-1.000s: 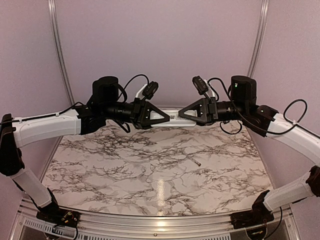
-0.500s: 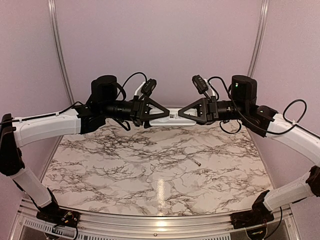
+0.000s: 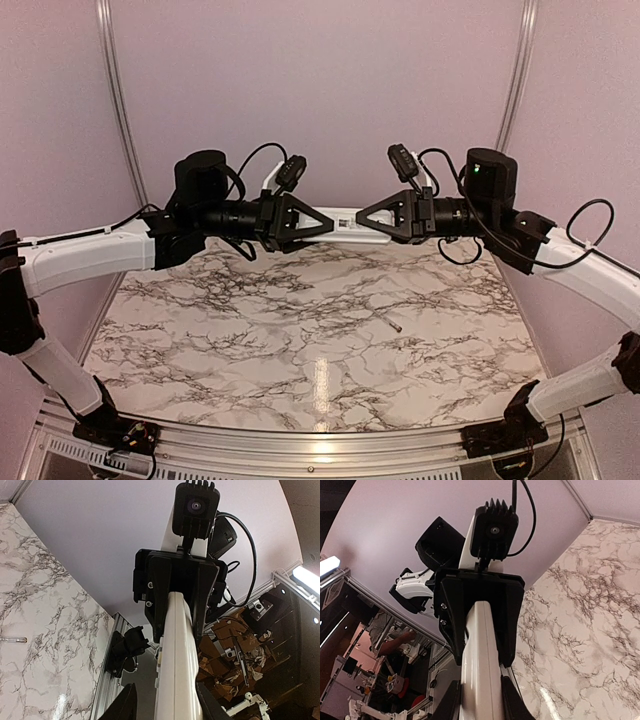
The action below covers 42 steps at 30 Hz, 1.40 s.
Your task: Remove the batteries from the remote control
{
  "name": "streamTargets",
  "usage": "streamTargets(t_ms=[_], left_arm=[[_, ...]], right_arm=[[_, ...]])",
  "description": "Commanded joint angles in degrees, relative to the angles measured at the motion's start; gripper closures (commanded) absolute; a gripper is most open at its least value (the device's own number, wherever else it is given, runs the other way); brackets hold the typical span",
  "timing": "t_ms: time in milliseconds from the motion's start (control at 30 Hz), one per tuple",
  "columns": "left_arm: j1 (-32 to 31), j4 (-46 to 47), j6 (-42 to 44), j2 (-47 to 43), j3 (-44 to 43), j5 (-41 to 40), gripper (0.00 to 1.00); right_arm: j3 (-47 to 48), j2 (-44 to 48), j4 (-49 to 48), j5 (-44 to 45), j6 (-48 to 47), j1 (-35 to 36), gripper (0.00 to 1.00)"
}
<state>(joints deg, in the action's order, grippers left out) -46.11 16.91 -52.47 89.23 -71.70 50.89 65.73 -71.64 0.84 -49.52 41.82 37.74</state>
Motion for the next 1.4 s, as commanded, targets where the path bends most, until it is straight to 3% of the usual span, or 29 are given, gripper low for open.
streamTargets(t_ms=[0, 200, 467, 1067, 1267, 1367], left_arm=[[0.24, 1.02, 0.35, -1.87, 0.77, -0.27, 0.64], [0.25, 1.67, 0.20, -1.87, 0.91, -0.63, 0.65], [0.23, 2.41, 0.04, -1.39, 0.70, -0.28, 0.56], [0.14, 2.87, -0.26, -0.62, 0.80, 0.06, 0.65], [0.15, 2.79, -0.45, -0.21, 0.62, 0.34, 0.77], [0.14, 2.72, -0.65, -0.11, 0.53, 0.28, 0.96]], right_arm=[[1.06, 1.07, -2.07, 0.68, 0.60, 0.32, 1.00], [1.14, 0.70, -1.49, -0.43, 1.01, 0.32, 1.00], [0.79, 0.32, -1.13, -0.74, 1.49, 0.31, 1.00], [0.10, -0.47, -1.28, -0.76, 2.21, 0.32, 1.00], [0.18, -0.86, -1.19, -0.60, 2.48, 0.36, 1.00], [0.25, -1.14, -1.02, -0.42, 2.43, 0.39, 1.00]])
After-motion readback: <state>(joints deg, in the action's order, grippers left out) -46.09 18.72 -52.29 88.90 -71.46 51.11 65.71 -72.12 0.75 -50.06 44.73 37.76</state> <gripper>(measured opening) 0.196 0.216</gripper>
